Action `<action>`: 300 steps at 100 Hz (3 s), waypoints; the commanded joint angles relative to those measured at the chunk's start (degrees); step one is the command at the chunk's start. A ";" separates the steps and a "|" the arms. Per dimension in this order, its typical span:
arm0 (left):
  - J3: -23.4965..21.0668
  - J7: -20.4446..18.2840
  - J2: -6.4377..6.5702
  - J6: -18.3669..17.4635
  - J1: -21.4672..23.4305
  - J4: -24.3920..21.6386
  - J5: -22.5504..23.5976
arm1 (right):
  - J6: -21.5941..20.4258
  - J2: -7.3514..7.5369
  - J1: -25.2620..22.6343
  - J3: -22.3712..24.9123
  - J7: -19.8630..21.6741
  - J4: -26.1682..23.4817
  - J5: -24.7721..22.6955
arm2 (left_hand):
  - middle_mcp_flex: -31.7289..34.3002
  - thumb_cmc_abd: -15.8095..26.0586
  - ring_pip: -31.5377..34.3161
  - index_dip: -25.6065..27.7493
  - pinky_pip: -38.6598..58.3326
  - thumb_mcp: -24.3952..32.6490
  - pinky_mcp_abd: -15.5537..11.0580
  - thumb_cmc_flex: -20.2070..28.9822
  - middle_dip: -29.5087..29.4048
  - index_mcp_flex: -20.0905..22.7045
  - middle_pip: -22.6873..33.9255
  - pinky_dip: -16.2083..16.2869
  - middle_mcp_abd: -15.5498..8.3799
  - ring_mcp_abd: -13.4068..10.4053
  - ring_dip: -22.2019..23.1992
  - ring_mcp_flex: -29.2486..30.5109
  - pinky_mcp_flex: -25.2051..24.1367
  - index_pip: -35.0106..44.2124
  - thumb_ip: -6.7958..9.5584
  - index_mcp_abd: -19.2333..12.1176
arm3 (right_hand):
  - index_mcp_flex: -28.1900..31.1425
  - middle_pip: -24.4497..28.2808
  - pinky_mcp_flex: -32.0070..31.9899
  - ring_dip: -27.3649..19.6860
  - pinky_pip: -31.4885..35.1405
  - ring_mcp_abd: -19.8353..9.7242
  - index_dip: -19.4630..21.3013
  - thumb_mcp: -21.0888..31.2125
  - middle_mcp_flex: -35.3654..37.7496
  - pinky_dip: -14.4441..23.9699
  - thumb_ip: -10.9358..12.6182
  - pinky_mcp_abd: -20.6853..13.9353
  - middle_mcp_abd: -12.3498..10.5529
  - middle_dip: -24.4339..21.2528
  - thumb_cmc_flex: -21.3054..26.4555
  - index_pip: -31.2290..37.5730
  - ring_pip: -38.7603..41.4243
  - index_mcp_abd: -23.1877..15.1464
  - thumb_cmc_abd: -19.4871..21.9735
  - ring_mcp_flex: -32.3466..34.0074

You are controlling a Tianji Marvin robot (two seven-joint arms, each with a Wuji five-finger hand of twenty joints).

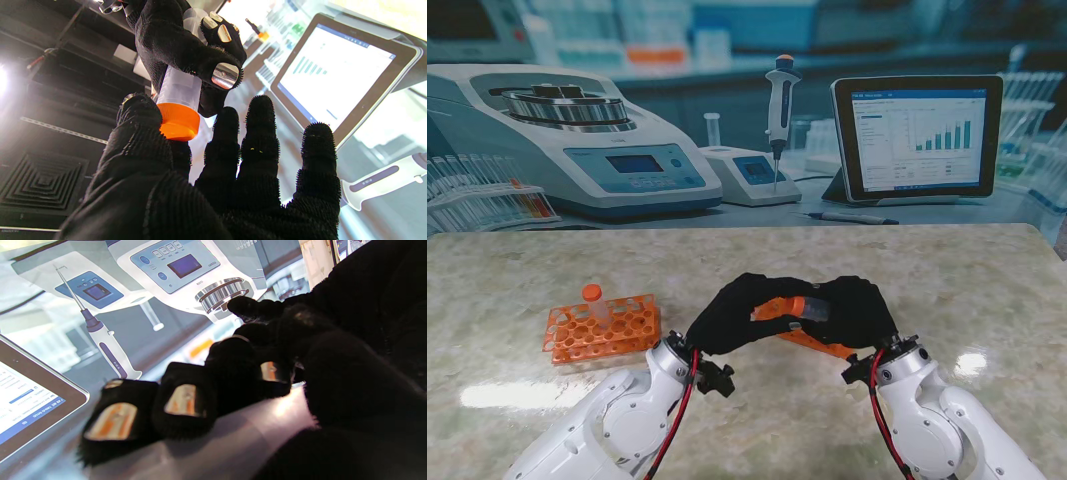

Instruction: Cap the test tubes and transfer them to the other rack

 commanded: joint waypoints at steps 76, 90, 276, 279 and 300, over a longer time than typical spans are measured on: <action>-0.05 -0.72 0.23 -0.75 1.08 -1.11 -0.18 | 1.80 -0.98 0.11 -1.23 -1.19 -0.59 2.12 | -7.89 7.28 -5.21 -1.61 -7.25 2.31 -0.16 -5.44 -2.08 -1.32 -3.32 -1.84 0.57 1.43 -4.33 -10.42 -5.25 0.82 2.06 -2.13 | 1.77 1.08 3.64 4.47 17.26 -8.82 3.15 0.67 2.98 3.27 0.22 -5.13 0.72 1.16 1.98 6.41 11.90 -4.55 2.48 1.28; -0.32 -0.58 0.25 -1.00 1.33 -1.39 0.05 | 1.91 -0.99 0.12 -1.23 -1.13 -0.52 2.21 | -8.12 7.32 -5.17 -1.71 -7.46 2.26 -0.16 -5.59 -2.18 -1.64 -3.48 -1.65 0.75 1.63 -4.42 -10.47 -5.23 0.75 2.06 -2.51 | 1.74 1.08 3.64 4.47 17.26 -8.81 3.15 0.66 2.97 3.27 0.22 -5.15 0.84 1.15 2.07 6.41 11.90 -4.52 2.45 1.28; -6.05 -1.41 1.24 -1.34 3.60 -7.04 3.41 | 1.67 -0.80 0.32 -1.02 -0.41 0.28 2.00 | -16.70 6.21 -8.10 7.10 -19.25 2.35 -2.22 -5.35 0.63 -4.05 -4.07 0.89 1.03 -0.12 -6.54 -20.58 -9.72 2.51 2.39 11.84 | 1.72 1.06 3.64 4.49 17.29 -8.77 3.14 0.57 2.99 3.28 0.22 -5.06 0.92 1.17 2.04 6.42 11.93 -4.48 2.40 1.28; -6.18 -1.37 1.26 -1.26 3.69 -7.05 3.56 | 1.66 -0.80 0.32 -1.02 -0.42 0.29 1.98 | -16.82 5.43 -8.07 7.90 -19.12 2.38 -2.19 -5.40 0.84 -4.51 -3.97 0.93 0.99 -0.19 -6.47 -20.63 -9.62 2.95 2.43 11.86 | 1.72 1.05 3.64 4.49 17.29 -8.77 3.14 0.56 2.96 3.28 0.22 -5.06 0.85 1.16 2.05 6.42 11.93 -4.48 2.37 1.28; -6.57 -0.67 1.40 -0.31 3.81 -6.65 5.56 | 1.56 -0.77 0.39 -1.06 -0.47 0.31 1.73 | -17.93 -0.37 -7.82 14.86 -17.93 2.96 -2.00 -5.49 2.49 -8.52 -3.22 0.71 0.43 -0.77 -6.00 -20.90 -9.39 8.98 2.60 12.30 | 1.72 1.06 3.64 4.47 17.29 -8.79 3.14 0.57 2.97 3.28 0.24 -5.06 0.78 1.17 2.05 6.42 11.90 -4.48 2.38 1.29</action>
